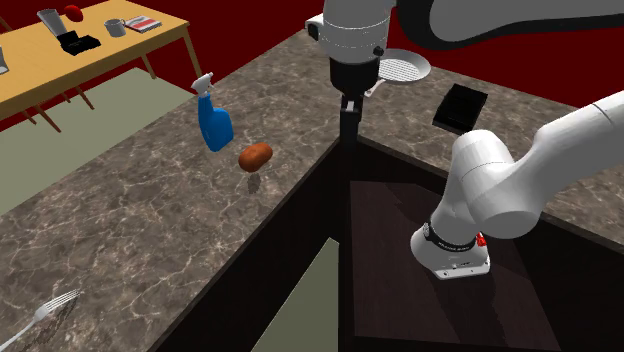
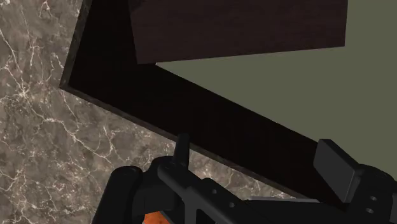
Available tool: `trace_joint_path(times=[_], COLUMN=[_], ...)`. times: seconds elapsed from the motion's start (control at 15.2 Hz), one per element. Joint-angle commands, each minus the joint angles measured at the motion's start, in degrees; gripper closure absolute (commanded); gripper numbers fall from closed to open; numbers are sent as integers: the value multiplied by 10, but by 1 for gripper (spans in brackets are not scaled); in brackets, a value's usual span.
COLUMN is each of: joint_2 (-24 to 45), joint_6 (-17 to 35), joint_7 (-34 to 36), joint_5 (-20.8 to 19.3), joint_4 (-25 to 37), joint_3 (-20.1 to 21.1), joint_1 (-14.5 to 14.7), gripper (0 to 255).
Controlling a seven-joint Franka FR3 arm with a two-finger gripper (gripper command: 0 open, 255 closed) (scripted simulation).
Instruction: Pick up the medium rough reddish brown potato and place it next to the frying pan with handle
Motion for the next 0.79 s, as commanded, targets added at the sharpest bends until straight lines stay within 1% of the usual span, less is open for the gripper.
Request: trace_joint_path(times=[0.0,0.4,0.73], joint_2=[0,76,165], joint_6=[0,78,144], joint_7=[0,-172,-313], joint_5=[0,-49,-69], joint_4=[0,-2,24], joint_3=[0,-80,-137], joint_1=[0,19,37], gripper=[0,0,0])
